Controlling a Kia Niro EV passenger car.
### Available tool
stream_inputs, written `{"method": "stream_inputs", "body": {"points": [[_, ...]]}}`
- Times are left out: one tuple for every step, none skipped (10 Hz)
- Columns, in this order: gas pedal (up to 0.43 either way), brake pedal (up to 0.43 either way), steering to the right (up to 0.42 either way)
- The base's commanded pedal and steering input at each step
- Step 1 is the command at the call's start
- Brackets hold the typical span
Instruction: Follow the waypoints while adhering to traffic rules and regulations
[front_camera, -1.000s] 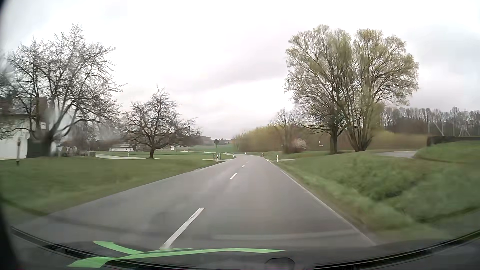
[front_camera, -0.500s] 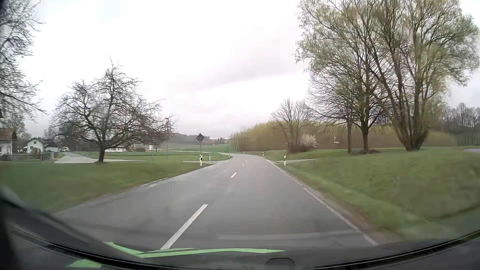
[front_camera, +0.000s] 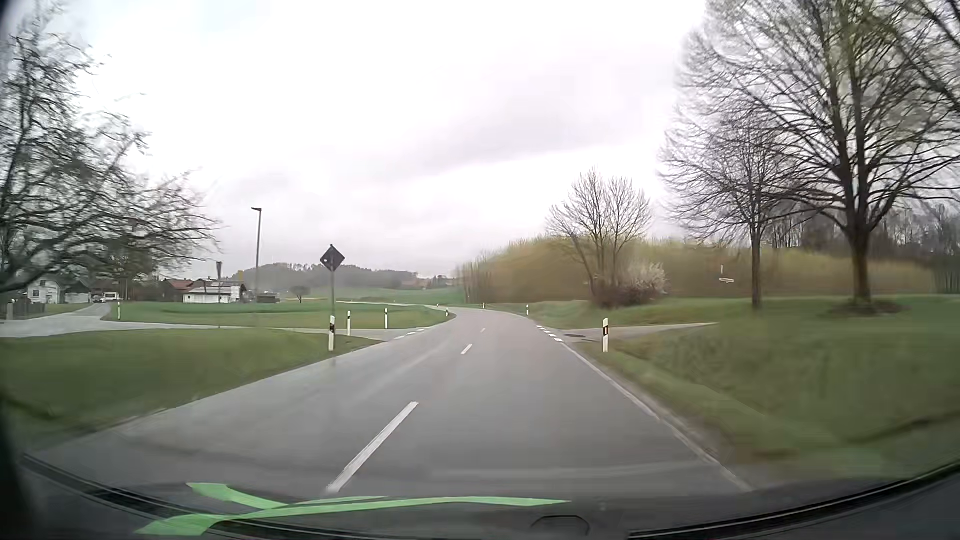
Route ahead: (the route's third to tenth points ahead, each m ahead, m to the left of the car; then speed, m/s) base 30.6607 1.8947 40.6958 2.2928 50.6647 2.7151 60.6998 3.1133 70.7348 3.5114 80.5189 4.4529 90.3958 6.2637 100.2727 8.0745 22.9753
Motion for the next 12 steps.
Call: {"method": "stream_inputs", "body": {"points": [[0.047,0.0,0.001],[0.047,0.0,0.0],[0.047,0.0,-0.002],[0.047,0.0,-0.003],[0.047,0.0,-0.004],[0.047,0.0,-0.004],[0.047,0.0,-0.004],[0.047,0.0,-0.004],[0.047,0.0,-0.004],[0.047,0.0,-0.004],[0.047,0.0,-0.004],[0.047,0.0,-0.004]]}}
